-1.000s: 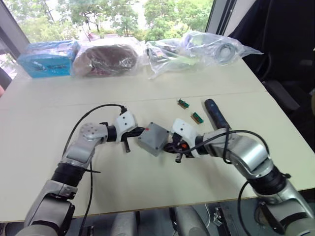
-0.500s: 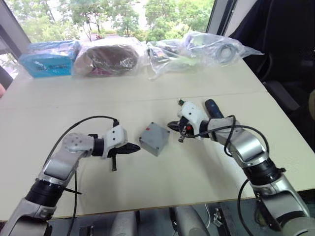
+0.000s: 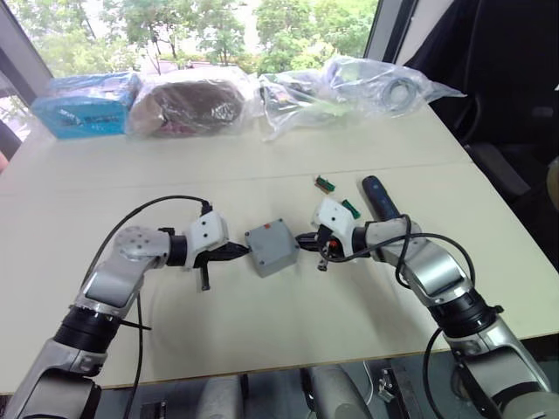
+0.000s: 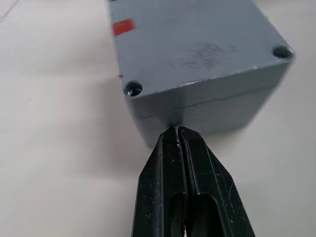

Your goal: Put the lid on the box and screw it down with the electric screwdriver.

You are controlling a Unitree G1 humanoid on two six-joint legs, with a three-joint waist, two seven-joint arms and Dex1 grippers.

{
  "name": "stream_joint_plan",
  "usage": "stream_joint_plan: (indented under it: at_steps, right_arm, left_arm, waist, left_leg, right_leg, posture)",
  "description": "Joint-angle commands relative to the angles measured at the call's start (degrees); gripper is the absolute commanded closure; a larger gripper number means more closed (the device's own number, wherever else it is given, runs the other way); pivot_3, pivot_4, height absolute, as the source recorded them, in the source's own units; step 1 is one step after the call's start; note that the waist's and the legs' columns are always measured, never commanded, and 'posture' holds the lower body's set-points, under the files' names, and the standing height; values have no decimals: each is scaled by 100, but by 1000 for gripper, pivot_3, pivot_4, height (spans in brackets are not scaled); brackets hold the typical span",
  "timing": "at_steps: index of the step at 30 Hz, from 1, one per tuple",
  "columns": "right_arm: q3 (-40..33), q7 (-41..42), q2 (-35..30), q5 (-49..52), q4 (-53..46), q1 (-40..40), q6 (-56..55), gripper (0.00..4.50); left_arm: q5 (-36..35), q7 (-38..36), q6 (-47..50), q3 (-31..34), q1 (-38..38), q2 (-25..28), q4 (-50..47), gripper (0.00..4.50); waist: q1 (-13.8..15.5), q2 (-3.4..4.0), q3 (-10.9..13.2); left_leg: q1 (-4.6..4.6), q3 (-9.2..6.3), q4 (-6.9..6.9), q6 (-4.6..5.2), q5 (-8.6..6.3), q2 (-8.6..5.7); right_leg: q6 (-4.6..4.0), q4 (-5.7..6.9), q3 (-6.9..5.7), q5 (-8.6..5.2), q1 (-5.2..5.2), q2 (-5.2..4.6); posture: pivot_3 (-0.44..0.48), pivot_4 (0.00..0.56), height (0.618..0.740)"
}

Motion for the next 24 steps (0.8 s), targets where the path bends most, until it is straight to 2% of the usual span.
stream_joint_plan:
  at_steps: [1,12,16,20,23,24]
  right_arm:
    - [-99,143,21,215,-477,33,116,4413]
    - [-439,-245,26,66,-601,33,219,4413]
    - [-1217,-955,140,13,-240,-220,188,4413]
    - [-1447,-1379,334,-117,407,-528,23,4413]
    - [-1486,-1548,577,-263,1572,-966,-433,3620]
    - [-1471,-1586,635,-334,1935,-1102,-601,3208]
  left_arm:
    - [44,18,-204,46,-175,-39,18,4500]
    - [16,-47,-155,158,-165,56,-97,4500]
    - [-494,-68,441,605,-41,317,-824,4500]
    - [-902,62,1019,898,-64,415,-1357,4500]
    - [-1155,258,1381,1042,-177,362,-1744,4500]
    - [-1172,327,1435,1036,-222,339,-1805,4500]
  waist:
    - [-1,0,0]
    - [3,0,0]
    - [1,-1,1]
    - [-8,0,0]
    - [-19,-3,0]
    - [-17,-4,0]
  left_leg:
    - [0,0,0,0,0,0]
    - [4,-1,3,0,0,-1]
    - [3,-1,5,-1,0,-2]
    - [7,-2,5,-1,0,-2]
    - [11,0,5,-1,0,-1]
    - [11,0,5,-1,1,-1]
  right_leg:
    - [0,1,0,0,-1,0]
    - [1,30,0,-3,-6,0]
    - [1,36,1,-3,-10,0]
    - [1,40,1,-3,-10,0]
    - [1,46,2,-4,-10,2]
    - [1,47,2,-3,-10,2]
  posture:
    - [0,150,740]
    - [0,150,740]
    - [0,150,740]
    - [0,150,740]
    - [0,150,740]
    - [0,150,740]
